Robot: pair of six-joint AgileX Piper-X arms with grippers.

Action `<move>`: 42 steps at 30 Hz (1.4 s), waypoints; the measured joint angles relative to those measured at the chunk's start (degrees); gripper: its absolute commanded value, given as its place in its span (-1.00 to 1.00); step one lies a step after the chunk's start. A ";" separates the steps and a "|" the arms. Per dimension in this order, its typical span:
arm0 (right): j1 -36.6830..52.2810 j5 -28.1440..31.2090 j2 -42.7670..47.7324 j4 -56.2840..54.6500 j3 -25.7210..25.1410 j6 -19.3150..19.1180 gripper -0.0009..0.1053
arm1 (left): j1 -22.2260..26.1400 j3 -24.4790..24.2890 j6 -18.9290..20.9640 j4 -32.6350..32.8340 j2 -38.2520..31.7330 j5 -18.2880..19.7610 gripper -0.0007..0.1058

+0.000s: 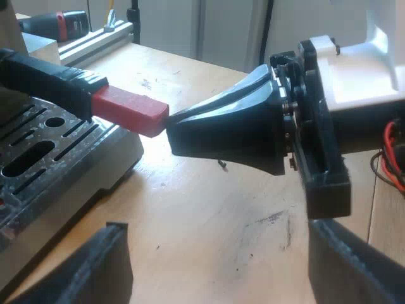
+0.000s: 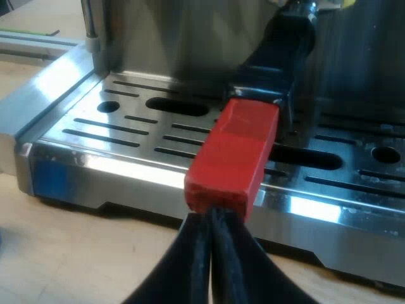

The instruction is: Grind coffee beans and then tamp

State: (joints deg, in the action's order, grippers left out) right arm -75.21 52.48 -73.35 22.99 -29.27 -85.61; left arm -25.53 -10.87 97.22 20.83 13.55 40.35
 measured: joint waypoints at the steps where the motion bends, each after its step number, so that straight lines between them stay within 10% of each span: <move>1: 0.65 -0.15 0.00 0.00 0.00 0.00 -0.91 | 0.00 0.00 0.00 0.00 0.00 0.00 0.19; 18: 0.89 1.76 0.00 0.00 0.22 -0.25 -0.91 | 0.00 0.00 0.00 0.00 0.00 0.00 0.19; 27: -6.18 8.46 0.00 -1.34 0.22 -0.44 0.10 | 0.00 0.00 0.00 0.00 0.00 0.00 0.19; 42: -9.37 14.66 6.77 -9.23 -6.41 -6.41 0.31 | 0.00 0.00 0.00 -0.79 0.00 0.00 0.19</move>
State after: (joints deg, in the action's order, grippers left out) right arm -84.57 67.13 -66.59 13.76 -35.67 -92.02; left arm -25.53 -10.87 97.22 20.04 13.55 40.35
